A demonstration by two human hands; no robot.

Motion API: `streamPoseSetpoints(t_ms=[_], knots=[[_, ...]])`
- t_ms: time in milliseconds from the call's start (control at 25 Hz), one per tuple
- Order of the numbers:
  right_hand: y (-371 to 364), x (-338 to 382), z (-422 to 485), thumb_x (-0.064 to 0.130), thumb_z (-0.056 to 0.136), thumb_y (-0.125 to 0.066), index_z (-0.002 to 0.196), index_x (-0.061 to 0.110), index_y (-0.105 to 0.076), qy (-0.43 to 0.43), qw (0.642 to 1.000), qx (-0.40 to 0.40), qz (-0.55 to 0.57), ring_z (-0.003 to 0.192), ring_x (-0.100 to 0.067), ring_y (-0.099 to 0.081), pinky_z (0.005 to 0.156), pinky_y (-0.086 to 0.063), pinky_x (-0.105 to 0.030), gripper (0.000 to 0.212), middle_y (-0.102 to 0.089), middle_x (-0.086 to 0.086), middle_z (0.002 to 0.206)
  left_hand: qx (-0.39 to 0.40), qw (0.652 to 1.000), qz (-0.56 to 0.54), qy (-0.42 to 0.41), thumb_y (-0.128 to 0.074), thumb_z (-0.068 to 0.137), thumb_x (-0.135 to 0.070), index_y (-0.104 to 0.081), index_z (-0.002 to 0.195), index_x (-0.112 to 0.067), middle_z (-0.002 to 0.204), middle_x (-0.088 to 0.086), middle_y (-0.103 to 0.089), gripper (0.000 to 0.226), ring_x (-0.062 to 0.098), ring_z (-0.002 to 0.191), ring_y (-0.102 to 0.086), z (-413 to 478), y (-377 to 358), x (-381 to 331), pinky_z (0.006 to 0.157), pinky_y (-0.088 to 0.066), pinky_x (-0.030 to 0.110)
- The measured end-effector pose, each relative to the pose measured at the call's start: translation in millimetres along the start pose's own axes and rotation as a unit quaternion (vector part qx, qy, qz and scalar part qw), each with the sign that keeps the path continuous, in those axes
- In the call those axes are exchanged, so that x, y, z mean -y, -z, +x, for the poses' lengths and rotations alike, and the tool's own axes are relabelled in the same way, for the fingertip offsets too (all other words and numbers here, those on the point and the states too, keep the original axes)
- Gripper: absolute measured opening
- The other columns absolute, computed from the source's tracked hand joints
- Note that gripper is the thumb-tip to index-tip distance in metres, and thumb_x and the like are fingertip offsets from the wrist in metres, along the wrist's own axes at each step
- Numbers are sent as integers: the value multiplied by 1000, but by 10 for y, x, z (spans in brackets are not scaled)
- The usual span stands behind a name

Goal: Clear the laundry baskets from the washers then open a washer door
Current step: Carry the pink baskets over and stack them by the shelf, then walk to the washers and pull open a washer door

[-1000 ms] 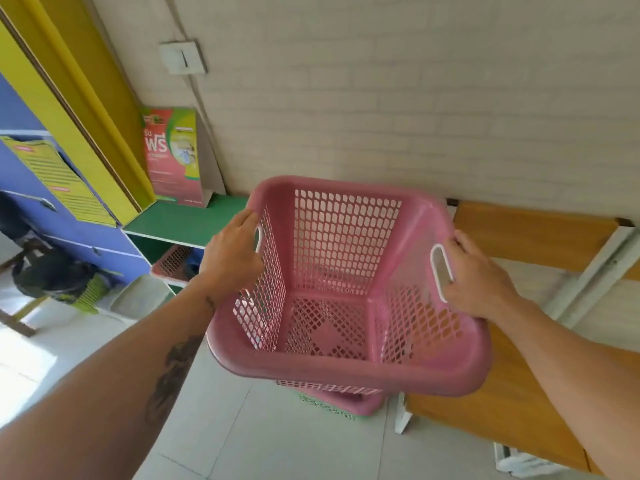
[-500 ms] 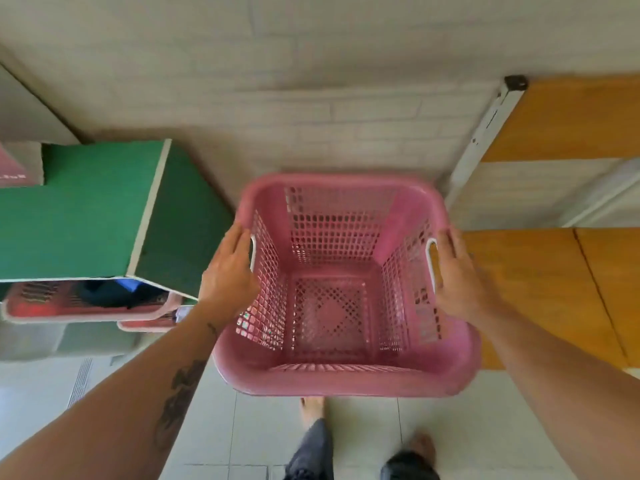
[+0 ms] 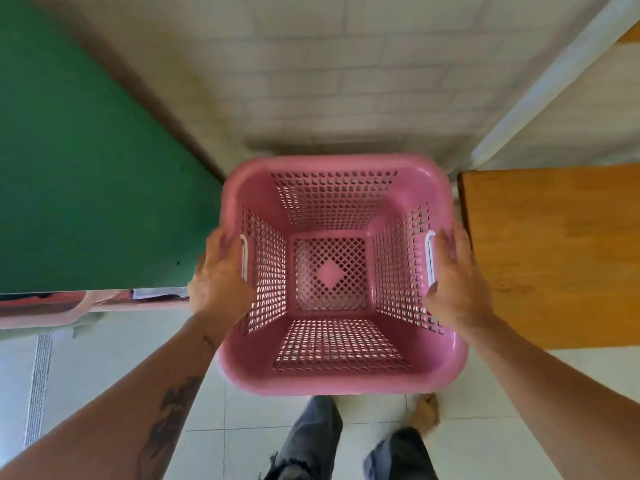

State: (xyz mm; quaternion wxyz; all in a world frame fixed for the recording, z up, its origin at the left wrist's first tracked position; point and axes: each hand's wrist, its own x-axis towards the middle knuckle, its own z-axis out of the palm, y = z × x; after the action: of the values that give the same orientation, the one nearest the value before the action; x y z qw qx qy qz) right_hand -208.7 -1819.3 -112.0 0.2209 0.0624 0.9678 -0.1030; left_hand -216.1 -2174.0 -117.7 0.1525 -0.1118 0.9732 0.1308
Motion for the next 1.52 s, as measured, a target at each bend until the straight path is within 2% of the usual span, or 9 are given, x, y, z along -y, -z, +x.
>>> streamPoseSetpoints(t_ms=[160, 400, 600, 760, 1000, 1080, 1280, 1440, 1520], knots=[[183, 12, -36, 16, 79, -66, 154, 18, -12, 7, 999, 30, 5, 150, -29, -13, 101, -48, -40, 92, 11, -4, 163, 64, 998, 2, 0, -57, 61, -1, -36, 134, -37, 148, -9, -18, 84, 32, 106, -54, -2, 159, -43, 81, -54, 46], [820, 58, -309, 24, 92, -50, 144, 13, -34, 1, 993, 83, 87, 116, -25, -55, 95, -51, -43, 55, -38, -6, 145, 119, 988, -87, 33, -53, 69, -4, -51, 131, -19, 124, 6, -55, 64, 25, 94, -56, -50, 762, -509, 79, -52, 37], [1445, -151, -917, 36, 95, -46, 154, 17, -22, -59, 989, 67, 114, 149, -18, -15, 120, -21, -42, 66, -15, 1, 163, 121, 983, -110, -88, -50, 83, -15, -50, 139, -18, 143, 4, -51, 57, 25, 122, -55, -318, 1394, -1206, 107, -43, 41], [1928, -573, -1567, 38, 95, -48, 153, 18, -24, -102, 978, 22, 183, 149, -18, -18, 119, -22, -39, 66, -17, 1, 163, 147, 963, -152, -168, -51, 86, -11, -53, 136, -15, 134, 5, -60, 50, 22, 119, -58, -593, 1799, -1961, 107, -43, 37], [2444, -1681, -2806, 36, 94, -51, 149, 14, -34, -154, 951, -84, 253, 141, -19, -32, 113, -29, -35, 61, -30, -3, 157, 170, 934, -137, -283, -44, 88, -13, -55, 132, -17, 118, 5, -64, 46, 13, 81, -62, -1419, 1921, -3450, 65, -48, 21], [2561, -2221, -3348, 40, 95, -50, 151, 18, -30, -194, 938, -131, 255, 143, -18, -30, 113, -27, -33, 63, -28, 0, 159, 199, 918, -136, -316, -40, 89, -13, -53, 133, -18, 123, 6, -60, 46, 18, 83, -64, -1884, 1857, -4069, 58, -45, 21], [2667, -3577, -4640, 47, 94, -48, 153, 20, -26, -275, 914, -191, 230, 147, -22, -23, 117, -22, -36, 68, -23, -3, 161, 208, 865, -43, -455, -37, 92, -13, -51, 101, -25, 98, -5, -49, 21, 15, 74, -50, -3229, 1601, -5477, 60, -39, 12], [2714, -4441, -5601, 49, 93, -49, 153, 19, -26, -330, 893, -216, 215, 147, -22, -23, 119, -21, -38, 70, -22, -4, 161, 220, 831, -26, -509, -44, 92, -21, -49, 130, -29, 123, 3, -56, 39, 24, 98, -59, -4258, 1338, -6377, 73, -47, 29], [2770, -4860, -5991, 47, 92, -50, 153, 19, -26, -359, 880, -231, 211, 146, -22, -24, 119, -22, -37, 71, -23, -3, 161, 190, 808, 2, -558, -45, 88, -28, -59, 124, -18, 120, 10, -63, 39, 26, 96, -62, -4706, 1235, -6790, 76, -48, 29]])
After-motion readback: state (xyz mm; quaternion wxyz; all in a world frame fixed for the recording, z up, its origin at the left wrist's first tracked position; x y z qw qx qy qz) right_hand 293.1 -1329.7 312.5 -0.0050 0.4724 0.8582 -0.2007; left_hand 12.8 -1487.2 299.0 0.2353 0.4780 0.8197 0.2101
